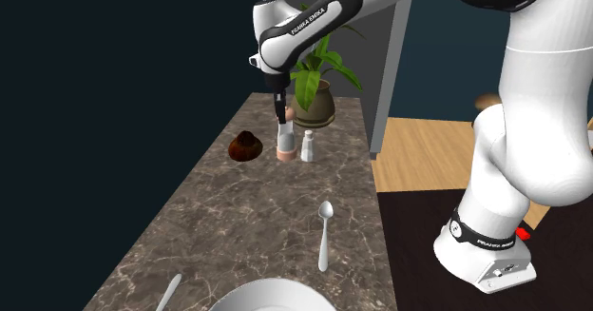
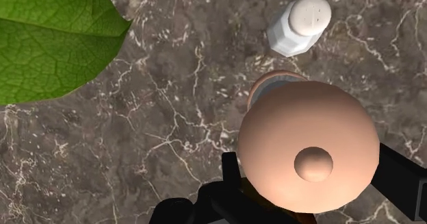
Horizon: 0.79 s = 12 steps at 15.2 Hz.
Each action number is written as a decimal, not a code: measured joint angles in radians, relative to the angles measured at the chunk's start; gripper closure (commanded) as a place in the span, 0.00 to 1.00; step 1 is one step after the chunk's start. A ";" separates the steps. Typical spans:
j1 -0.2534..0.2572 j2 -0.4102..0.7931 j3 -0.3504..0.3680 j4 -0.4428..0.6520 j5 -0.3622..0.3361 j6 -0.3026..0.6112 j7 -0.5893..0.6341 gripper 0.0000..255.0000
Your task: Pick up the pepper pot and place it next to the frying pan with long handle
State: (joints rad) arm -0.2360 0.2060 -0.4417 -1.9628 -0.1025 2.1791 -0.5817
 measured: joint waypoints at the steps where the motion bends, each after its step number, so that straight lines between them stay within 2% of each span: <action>1: 0.001 -0.005 0.000 0.003 -0.002 -0.008 0.001 1.00; 12: 0.009 -0.064 -0.004 0.082 -0.021 -0.141 -0.002 1.00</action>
State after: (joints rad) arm -0.2267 0.1419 -0.4455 -1.8808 -0.1239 2.0382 -0.5839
